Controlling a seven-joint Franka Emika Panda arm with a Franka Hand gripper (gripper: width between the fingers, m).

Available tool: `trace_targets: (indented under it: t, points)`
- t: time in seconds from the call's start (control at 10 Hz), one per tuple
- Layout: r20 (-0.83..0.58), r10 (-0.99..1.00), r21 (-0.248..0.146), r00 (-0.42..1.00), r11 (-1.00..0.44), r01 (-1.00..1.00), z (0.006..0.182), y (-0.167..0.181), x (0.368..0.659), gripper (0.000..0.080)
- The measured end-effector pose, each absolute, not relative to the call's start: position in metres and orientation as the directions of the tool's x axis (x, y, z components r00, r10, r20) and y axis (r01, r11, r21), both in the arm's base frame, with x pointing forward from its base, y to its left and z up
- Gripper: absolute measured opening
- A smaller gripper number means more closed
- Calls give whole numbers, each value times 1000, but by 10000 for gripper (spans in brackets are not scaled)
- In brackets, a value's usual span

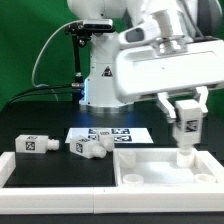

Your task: Assemble one leg

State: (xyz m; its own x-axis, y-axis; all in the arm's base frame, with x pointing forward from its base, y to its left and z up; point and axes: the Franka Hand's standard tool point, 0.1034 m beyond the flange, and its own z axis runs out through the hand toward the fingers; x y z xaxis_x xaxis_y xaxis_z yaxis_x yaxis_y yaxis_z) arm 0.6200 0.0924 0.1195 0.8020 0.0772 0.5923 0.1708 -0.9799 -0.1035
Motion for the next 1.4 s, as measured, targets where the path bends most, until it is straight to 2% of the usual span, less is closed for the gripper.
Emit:
trace_targets:
  t: [0.2, 0.3, 0.4, 0.7, 0.8, 1.2, 1.4]
  points:
    - [621, 53, -119, 782, -980, 160, 120, 110, 629, 284]
    - [615, 65, -104, 786, -981, 163, 115, 111, 628, 284]
    - [609, 89, -72, 788, -983, 166, 116, 106, 628, 284]
    - [616, 93, -60, 782, -985, 165, 114, 103, 627, 285]
    - [616, 93, -55, 782, -986, 160, 103, 101, 621, 285]
    - [587, 92, -76, 805, -983, 168, 93, 108, 625, 285]
    - [594, 90, -76, 799, -983, 167, 100, 108, 635, 285]
